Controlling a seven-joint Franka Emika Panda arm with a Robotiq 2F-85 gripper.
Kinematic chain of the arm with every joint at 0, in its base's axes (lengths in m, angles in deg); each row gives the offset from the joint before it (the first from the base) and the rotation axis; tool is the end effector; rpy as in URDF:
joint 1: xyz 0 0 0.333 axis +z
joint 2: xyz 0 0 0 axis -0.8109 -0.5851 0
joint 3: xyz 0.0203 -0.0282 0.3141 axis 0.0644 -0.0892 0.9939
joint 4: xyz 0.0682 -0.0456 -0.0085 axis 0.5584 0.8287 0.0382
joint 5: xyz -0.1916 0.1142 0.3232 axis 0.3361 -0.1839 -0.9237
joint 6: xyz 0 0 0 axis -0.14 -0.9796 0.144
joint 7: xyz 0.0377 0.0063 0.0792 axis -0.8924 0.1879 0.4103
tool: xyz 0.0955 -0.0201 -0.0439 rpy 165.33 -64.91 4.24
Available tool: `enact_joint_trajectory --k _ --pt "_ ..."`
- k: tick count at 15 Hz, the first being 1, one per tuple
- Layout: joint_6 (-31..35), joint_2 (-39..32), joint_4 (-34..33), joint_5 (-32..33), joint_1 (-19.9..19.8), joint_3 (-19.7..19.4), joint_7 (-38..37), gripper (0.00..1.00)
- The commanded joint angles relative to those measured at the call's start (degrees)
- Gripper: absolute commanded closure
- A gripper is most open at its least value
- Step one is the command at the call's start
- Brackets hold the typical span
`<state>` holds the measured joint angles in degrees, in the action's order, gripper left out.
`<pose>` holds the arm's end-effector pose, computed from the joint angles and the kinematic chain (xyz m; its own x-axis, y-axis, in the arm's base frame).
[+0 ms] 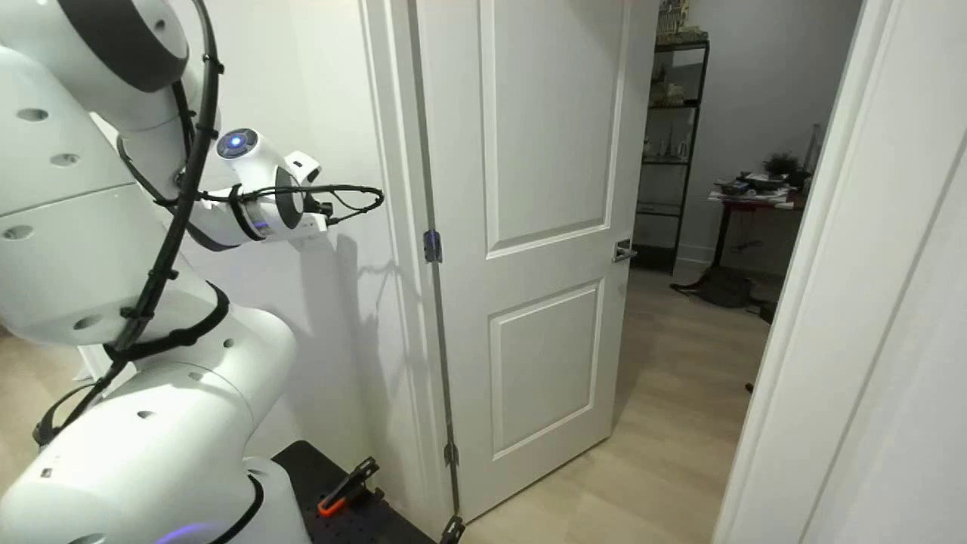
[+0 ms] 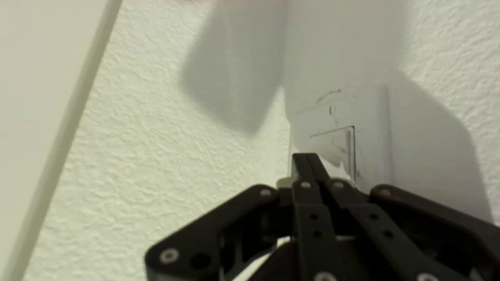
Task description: Turn the light switch on and off four times
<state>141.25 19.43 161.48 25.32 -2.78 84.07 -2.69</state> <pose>0.3674 0.4272 0.4180 0.4059 0.5043 0.7622 0.6728 -0.7293 0.1242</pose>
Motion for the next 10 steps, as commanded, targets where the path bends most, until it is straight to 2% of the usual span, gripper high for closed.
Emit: enact_joint_trajectory --k 1,4,6,10 --pt "-3.5 3.4 -2.69 -0.78 -4.47 3.93 -1.25 1.0" --pt "-6.0 5.09 -3.97 -1.14 -7.02 5.92 -1.27 1.0" --pt "-10.97 4.64 -5.14 -0.7 -8.03 6.02 -0.22 1.0" --pt "-25.76 0.64 -7.95 0.52 -8.81 4.8 3.13 1.0"
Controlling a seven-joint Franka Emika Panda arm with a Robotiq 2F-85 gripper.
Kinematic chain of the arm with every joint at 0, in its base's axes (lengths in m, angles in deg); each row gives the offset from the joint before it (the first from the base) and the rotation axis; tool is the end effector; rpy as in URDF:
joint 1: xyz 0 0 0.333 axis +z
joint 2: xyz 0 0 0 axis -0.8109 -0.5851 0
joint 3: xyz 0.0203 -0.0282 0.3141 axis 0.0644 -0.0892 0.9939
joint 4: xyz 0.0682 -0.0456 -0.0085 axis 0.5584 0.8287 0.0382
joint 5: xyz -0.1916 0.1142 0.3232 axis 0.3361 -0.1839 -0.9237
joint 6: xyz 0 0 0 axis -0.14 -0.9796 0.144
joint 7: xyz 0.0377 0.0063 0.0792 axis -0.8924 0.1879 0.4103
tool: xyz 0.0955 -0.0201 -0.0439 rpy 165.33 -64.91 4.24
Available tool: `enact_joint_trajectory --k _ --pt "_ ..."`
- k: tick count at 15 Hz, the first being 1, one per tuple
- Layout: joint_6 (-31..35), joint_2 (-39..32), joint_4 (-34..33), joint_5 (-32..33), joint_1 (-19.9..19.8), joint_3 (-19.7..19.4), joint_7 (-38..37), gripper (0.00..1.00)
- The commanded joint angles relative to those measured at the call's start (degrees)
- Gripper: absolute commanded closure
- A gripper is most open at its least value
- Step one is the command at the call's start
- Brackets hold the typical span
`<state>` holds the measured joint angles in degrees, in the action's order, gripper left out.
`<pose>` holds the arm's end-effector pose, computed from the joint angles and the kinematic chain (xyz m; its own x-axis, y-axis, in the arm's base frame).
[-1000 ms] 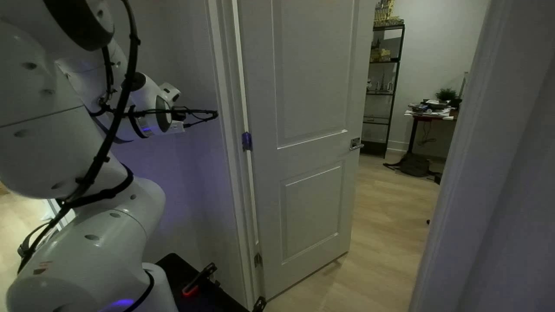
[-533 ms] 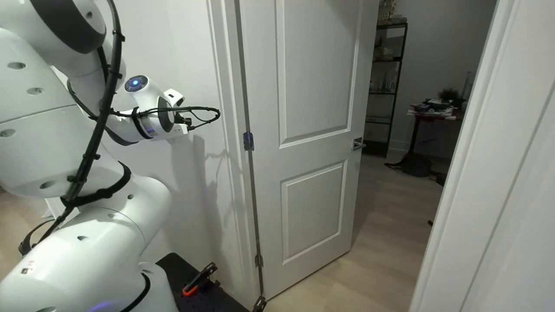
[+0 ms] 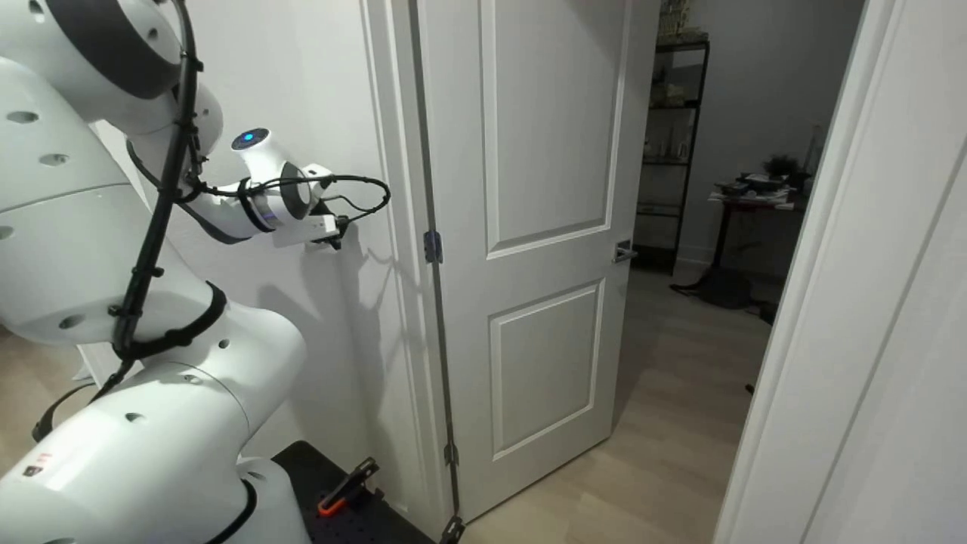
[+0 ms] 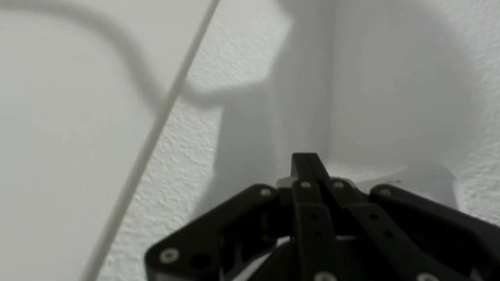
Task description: Turn the light switch on and off four times
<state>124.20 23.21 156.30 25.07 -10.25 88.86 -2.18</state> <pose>0.3969 0.4253 0.3952 0.5437 0.6053 0.5813 0.6286 -0.7527 0.1958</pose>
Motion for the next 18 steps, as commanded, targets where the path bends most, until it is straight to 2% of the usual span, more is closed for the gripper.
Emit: enact_joint_trajectory --k 1,5,10,11,12,13,16,17,18 --pt "-11.46 -3.96 -3.25 0.93 -1.13 -0.71 3.21 1.0" --pt "-21.4 -7.14 -5.4 2.32 1.46 -4.66 4.21 1.0" --pt "-31.57 -12.68 -7.8 7.14 8.92 -12.26 2.46 1.0" --pt "-32.98 -11.02 -7.97 3.6 16.14 -19.95 5.17 1.0" --pt "-34.46 -14.03 -8.74 7.58 13.87 -17.44 2.24 1.0" --pt "-36.29 -13.87 -9.42 6.8 17.12 -21.0 2.92 1.0" --pt "-40.01 -12.25 -10.88 2.63 22.5 -27.61 4.88 1.0" --pt "-41.0 -14.07 -10.86 4.4 30.54 -35.45 3.09 1.0" --pt "-41.87 -14.11 -11.25 4.12 34.03 -39.15 3.06 1.0"
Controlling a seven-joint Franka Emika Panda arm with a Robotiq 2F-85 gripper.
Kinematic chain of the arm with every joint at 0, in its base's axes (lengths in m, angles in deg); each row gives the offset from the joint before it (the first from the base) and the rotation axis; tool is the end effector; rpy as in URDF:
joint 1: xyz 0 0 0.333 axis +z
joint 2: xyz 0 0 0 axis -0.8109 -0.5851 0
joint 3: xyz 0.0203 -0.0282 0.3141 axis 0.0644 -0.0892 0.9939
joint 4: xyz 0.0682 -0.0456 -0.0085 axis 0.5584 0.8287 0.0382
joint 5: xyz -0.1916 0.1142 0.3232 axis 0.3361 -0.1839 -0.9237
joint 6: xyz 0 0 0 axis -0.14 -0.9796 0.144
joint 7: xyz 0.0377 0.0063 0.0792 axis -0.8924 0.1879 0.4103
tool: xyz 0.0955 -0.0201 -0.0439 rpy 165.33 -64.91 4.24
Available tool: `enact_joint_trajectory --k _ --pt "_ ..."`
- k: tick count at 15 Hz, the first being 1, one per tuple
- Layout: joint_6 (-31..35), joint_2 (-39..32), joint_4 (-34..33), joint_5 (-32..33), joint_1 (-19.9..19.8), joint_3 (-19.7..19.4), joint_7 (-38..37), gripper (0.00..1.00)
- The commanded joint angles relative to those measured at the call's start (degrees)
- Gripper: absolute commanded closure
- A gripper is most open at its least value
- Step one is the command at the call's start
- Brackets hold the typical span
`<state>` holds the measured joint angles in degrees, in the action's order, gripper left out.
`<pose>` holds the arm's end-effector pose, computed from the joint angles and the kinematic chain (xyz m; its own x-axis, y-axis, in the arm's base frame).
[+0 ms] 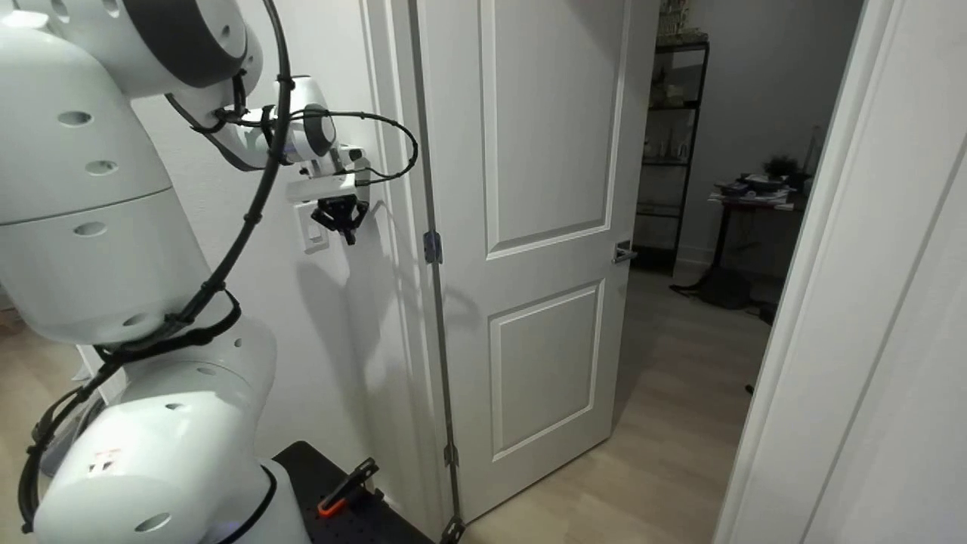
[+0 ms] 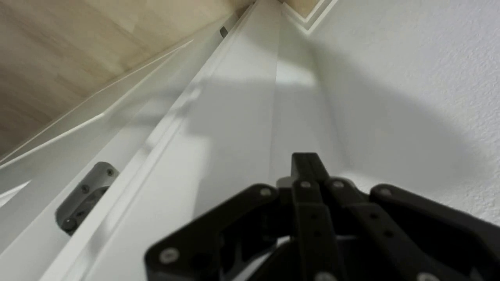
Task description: Turn the light switch on and off four times
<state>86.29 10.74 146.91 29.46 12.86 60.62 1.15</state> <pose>0.4306 0.3677 0.4586 0.7413 0.6330 0.2232 0.6293 -0.7711 0.0969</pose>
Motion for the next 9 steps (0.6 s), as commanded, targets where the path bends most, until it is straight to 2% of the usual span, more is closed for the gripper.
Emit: enact_joint_trajectory --k 1,3,6,9 --pt "-4.31 5.52 -1.0 -10.73 7.67 -9.93 6.99 1.0" --pt "-6.29 7.85 -0.21 -19.55 12.75 -16.53 12.66 1.0" --pt "-14.45 15.73 2.08 -34.29 18.86 -27.75 25.21 1.0" --pt "-25.29 24.49 6.16 -41.17 23.52 -39.19 34.12 1.0"
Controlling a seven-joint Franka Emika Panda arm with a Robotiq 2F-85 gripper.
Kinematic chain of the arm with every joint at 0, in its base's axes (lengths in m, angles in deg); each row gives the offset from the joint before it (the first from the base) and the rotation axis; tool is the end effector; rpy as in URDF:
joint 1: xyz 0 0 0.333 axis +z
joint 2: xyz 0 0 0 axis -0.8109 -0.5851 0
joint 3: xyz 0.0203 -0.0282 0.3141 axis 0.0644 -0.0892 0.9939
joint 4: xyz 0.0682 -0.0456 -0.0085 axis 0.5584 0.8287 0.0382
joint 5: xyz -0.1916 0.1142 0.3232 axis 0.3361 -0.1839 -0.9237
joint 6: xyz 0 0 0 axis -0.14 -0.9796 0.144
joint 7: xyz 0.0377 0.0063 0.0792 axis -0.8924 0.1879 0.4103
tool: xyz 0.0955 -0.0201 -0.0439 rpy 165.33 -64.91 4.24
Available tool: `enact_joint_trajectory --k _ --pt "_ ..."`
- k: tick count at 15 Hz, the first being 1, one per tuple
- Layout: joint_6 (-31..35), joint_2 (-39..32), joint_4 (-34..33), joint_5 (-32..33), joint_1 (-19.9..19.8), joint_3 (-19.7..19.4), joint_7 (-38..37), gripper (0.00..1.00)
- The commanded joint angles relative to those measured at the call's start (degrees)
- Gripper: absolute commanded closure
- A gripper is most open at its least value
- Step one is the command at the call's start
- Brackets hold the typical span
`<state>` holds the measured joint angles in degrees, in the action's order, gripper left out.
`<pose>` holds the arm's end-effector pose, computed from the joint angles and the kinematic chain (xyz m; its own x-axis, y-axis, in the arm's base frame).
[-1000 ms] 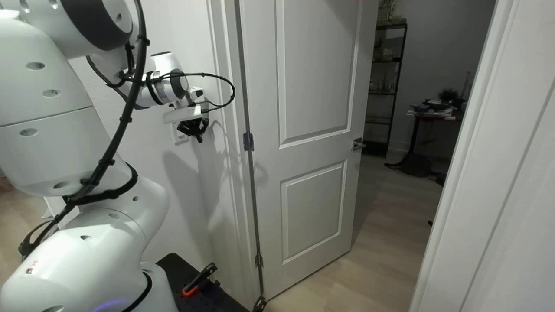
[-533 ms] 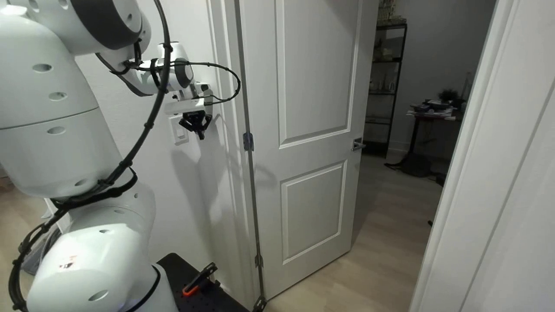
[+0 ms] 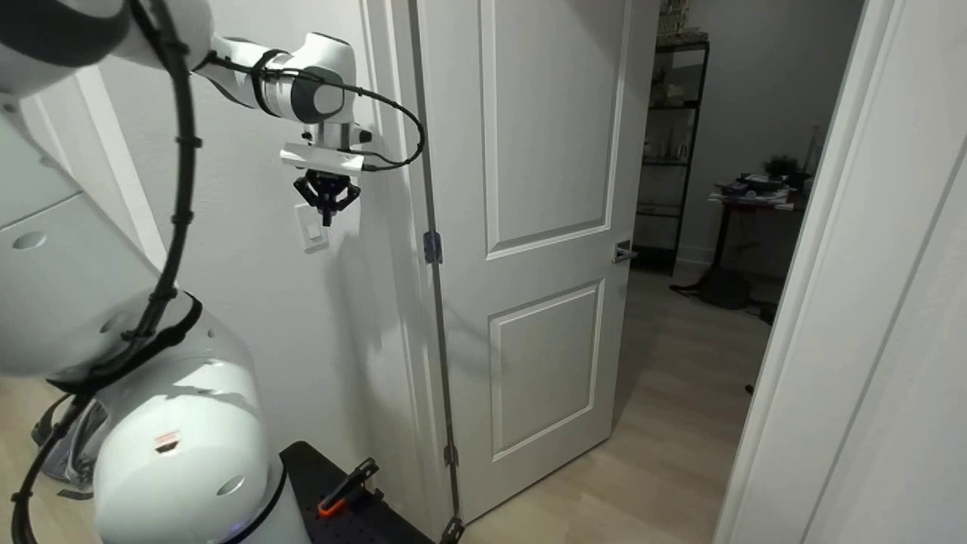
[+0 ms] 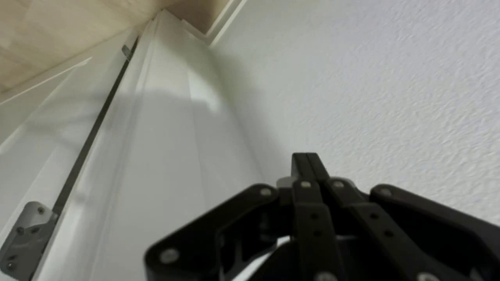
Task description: Turn the light switch on and off four times
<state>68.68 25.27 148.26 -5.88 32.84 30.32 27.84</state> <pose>0.4079 0.3101 0.5186 0.7403 0.6389 0.2092 0.6723 -0.7018 -0.2357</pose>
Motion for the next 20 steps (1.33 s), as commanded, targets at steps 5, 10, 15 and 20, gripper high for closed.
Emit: enact_joint_trajectory --k 5,10,15,20 --pt "-18.25 21.11 13.98 -0.34 18.59 -32.95 13.96 1.0" --pt "-18.87 33.79 22.81 7.87 28.1 -49.92 15.01 0.69" --pt "-17.01 40.59 26.41 10.47 29.17 -55.35 14.34 0.32" --pt "-13.1 44.01 29.38 10.32 29.69 -55.63 13.81 0.0"
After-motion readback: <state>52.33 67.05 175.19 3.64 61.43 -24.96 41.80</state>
